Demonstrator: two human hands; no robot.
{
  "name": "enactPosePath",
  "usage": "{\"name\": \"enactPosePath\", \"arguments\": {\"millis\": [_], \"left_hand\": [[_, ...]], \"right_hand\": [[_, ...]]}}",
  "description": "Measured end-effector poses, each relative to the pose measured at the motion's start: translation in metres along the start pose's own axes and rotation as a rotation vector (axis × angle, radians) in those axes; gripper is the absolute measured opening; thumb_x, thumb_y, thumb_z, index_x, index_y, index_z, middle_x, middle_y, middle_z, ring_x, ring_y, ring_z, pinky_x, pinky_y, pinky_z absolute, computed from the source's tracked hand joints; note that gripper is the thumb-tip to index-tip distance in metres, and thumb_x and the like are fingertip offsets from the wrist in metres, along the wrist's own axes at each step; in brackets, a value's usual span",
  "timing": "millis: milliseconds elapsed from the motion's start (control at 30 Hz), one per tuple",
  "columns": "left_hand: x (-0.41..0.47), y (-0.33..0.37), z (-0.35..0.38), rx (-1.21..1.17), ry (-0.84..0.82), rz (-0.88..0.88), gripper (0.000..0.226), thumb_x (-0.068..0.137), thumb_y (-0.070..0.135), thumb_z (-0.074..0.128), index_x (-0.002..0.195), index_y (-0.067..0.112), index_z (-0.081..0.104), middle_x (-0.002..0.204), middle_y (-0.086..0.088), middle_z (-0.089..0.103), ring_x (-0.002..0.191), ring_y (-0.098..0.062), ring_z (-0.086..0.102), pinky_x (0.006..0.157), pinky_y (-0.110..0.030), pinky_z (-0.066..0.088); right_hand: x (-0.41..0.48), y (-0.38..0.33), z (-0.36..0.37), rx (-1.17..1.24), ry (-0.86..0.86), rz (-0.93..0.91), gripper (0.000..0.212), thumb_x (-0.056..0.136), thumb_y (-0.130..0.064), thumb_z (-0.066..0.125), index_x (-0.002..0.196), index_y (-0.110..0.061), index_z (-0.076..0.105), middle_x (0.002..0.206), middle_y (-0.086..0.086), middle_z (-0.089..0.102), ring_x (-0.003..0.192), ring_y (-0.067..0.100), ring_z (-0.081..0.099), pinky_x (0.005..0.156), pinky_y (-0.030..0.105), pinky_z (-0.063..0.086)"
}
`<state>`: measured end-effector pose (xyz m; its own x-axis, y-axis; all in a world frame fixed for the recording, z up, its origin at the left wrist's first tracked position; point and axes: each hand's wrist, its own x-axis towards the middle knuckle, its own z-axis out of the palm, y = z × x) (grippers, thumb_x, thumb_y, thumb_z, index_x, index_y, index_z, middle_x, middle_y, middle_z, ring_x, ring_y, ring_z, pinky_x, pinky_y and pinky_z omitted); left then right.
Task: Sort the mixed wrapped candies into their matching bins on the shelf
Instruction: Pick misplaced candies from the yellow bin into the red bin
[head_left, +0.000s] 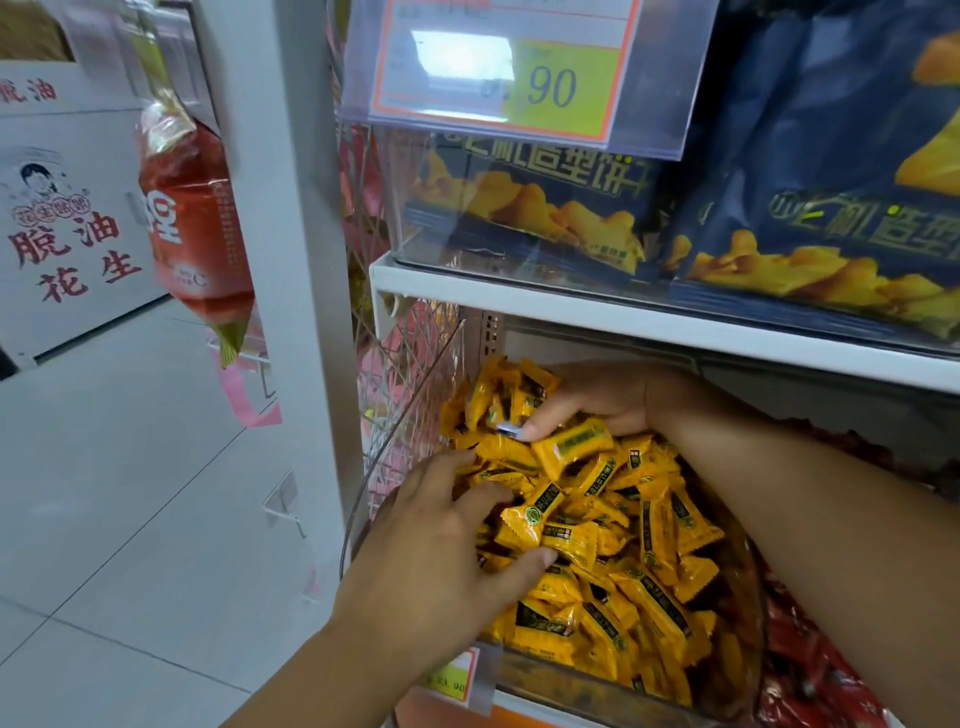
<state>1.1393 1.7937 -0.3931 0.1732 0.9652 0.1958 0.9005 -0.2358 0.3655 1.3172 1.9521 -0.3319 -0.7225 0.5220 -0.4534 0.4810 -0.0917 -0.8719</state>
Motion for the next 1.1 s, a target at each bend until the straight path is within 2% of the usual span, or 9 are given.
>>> {"name": "enactPosePath", "arguments": {"millis": [100, 267, 333, 433, 500, 633, 733, 967, 1100], "left_hand": [[-0.001, -0.001, 0.002, -0.018, 0.044, -0.004, 0.077, 0.068, 0.089, 0.026, 0.126, 0.044, 0.051, 0.139, 0.016, 0.029, 0.131, -0.004, 0.03, 0.103, -0.028, 0.04], [-0.001, -0.002, 0.001, 0.023, 0.029, 0.001, 0.08, 0.068, 0.088, 0.022, 0.128, 0.044, 0.049, 0.145, 0.015, 0.029, 0.134, -0.008, 0.03, 0.103, -0.033, 0.041], [-0.001, -0.001, 0.001, 0.044, 0.02, 0.002, 0.082, 0.068, 0.089, 0.019, 0.13, 0.045, 0.047, 0.148, 0.016, 0.025, 0.137, -0.008, 0.026, 0.105, -0.031, 0.039], [-0.001, 0.0, -0.001, 0.038, 0.015, 0.011, 0.079, 0.068, 0.088, 0.018, 0.133, 0.048, 0.039, 0.153, 0.018, 0.015, 0.14, -0.007, 0.02, 0.108, -0.032, 0.036], [0.0, 0.001, -0.002, 0.033, -0.005, 0.045, 0.077, 0.069, 0.085, 0.016, 0.139, 0.055, 0.021, 0.157, 0.023, 0.0, 0.145, -0.007, 0.009, 0.113, -0.035, 0.03], [0.0, 0.003, -0.004, 0.111, -0.076, 0.091, 0.078, 0.071, 0.08, 0.0, 0.144, 0.055, -0.012, 0.156, 0.03, -0.006, 0.145, -0.001, -0.008, 0.12, -0.039, 0.011], [-0.002, 0.002, -0.005, 0.113, -0.084, 0.086, 0.08, 0.073, 0.079, -0.001, 0.148, 0.051, -0.003, 0.156, 0.029, 0.009, 0.145, 0.0, -0.003, 0.12, -0.037, 0.009], [0.001, 0.003, -0.005, 0.084, -0.085, 0.066, 0.084, 0.069, 0.081, 0.001, 0.145, 0.052, 0.022, 0.154, 0.03, 0.016, 0.144, 0.0, 0.002, 0.118, -0.036, 0.017], [0.003, 0.004, -0.005, 0.071, -0.102, 0.052, 0.087, 0.067, 0.081, 0.001, 0.145, 0.051, 0.024, 0.155, 0.028, 0.015, 0.145, -0.002, 0.003, 0.118, -0.038, 0.019]], "right_hand": [[-0.002, 0.003, 0.001, -0.062, 0.085, -0.066, 0.068, 0.07, -0.011, 0.072, 0.134, -0.008, 0.049, 0.11, 0.018, 0.067, 0.095, 0.024, 0.062, 0.075, 0.031, 0.048], [-0.023, 0.011, -0.011, -0.088, 0.315, 0.02, 0.083, 0.079, 0.001, 0.072, 0.145, -0.028, 0.029, 0.093, 0.015, 0.068, 0.085, 0.026, 0.067, 0.073, 0.032, 0.054], [-0.032, 0.014, -0.011, -0.302, 0.453, 0.037, 0.075, 0.081, -0.014, 0.075, 0.141, -0.032, 0.034, 0.102, 0.009, 0.07, 0.094, 0.02, 0.067, 0.082, 0.031, 0.052], [-0.036, 0.009, 0.005, -0.632, 0.735, -0.112, 0.029, 0.088, -0.026, 0.068, 0.113, -0.037, 0.057, 0.106, -0.011, 0.063, 0.103, 0.008, 0.06, 0.087, 0.029, 0.048], [-0.032, 0.0, 0.025, -0.74, 0.698, -0.218, 0.014, 0.093, -0.026, 0.061, 0.102, -0.035, 0.065, 0.105, -0.015, 0.063, 0.099, 0.003, 0.058, 0.085, 0.026, 0.046], [-0.009, -0.003, 0.046, -0.945, 0.372, 0.02, 0.039, 0.098, -0.028, 0.052, 0.138, -0.023, 0.05, 0.134, -0.002, 0.055, 0.117, 0.012, 0.053, 0.095, 0.021, 0.04], [-0.004, -0.002, 0.04, -0.994, 0.366, 0.128, 0.044, 0.096, -0.036, 0.055, 0.138, -0.026, 0.05, 0.134, -0.001, 0.053, 0.119, 0.015, 0.051, 0.099, 0.025, 0.04], [-0.016, 0.015, 0.032, -0.582, 0.505, -0.009, 0.025, 0.079, -0.021, 0.077, 0.098, -0.03, 0.064, 0.097, -0.006, 0.063, 0.086, 0.008, 0.059, 0.078, 0.027, 0.047], [-0.039, 0.009, 0.035, -0.575, 0.646, -0.059, 0.015, 0.082, -0.027, 0.075, 0.095, -0.028, 0.067, 0.091, -0.017, 0.062, 0.083, -0.001, 0.057, 0.071, 0.015, 0.043]]}}
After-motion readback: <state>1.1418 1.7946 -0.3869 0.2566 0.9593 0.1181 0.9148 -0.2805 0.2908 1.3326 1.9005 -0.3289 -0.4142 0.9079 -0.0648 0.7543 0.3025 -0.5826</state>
